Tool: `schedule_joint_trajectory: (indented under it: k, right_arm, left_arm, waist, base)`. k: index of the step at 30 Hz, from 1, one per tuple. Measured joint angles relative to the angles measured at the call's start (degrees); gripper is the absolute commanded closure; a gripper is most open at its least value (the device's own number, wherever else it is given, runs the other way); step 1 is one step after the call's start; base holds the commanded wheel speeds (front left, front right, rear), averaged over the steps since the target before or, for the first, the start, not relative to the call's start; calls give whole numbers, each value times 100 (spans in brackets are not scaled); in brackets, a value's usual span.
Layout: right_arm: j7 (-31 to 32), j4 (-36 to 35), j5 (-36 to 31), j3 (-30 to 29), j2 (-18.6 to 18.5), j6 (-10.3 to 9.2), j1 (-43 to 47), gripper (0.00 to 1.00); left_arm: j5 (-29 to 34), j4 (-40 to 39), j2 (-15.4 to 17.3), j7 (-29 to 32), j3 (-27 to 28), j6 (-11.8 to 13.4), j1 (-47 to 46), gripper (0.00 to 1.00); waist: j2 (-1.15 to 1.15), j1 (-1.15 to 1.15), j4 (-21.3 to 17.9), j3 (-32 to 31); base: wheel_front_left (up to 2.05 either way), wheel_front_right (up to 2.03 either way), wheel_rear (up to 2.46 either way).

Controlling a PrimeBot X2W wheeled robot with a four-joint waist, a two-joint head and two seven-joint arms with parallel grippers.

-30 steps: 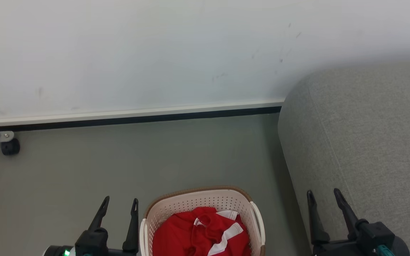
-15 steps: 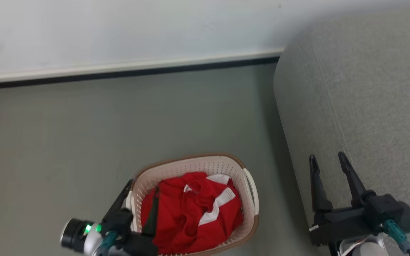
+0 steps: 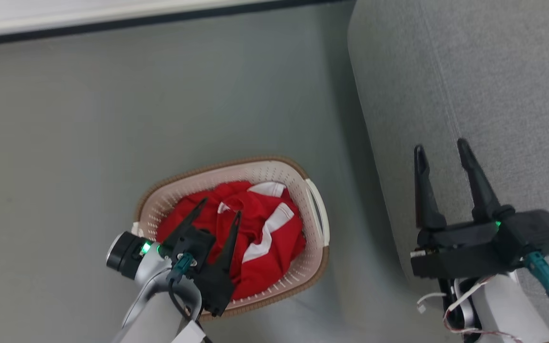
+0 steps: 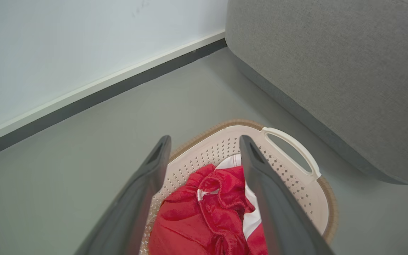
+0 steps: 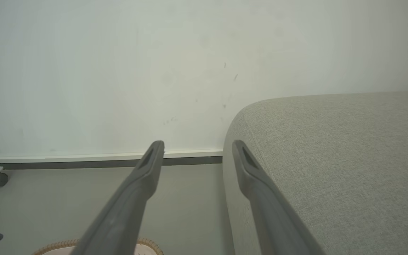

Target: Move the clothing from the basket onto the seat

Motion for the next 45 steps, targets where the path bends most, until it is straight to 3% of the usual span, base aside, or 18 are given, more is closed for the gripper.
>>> schedule_joint_trajectory:
  k: [15,32,45]
  right_arm:
    - [-1,-512,-90,-179,-3,1,-803,0]
    - [-2,-1220,-330,-389,-55,0,-1463,0]
    - [-2,-1455,-482,-258,-53,16,-1683,0]
  left_arm:
    - [256,938,-51,244,-319,-121,-1001,0]
    - [356,1712,-76,350,-343,-69,-2226,0]
    - [369,2301,-107,194,-360,-10,-2814,0]
  waist:
    - [0,0,-264,1219]
    - [0,-1,-316,2674]
    - [0,-2,-256,3277]
  base:
    - [0,0,0]
    - [0,0,0]
    - [0,0,0]
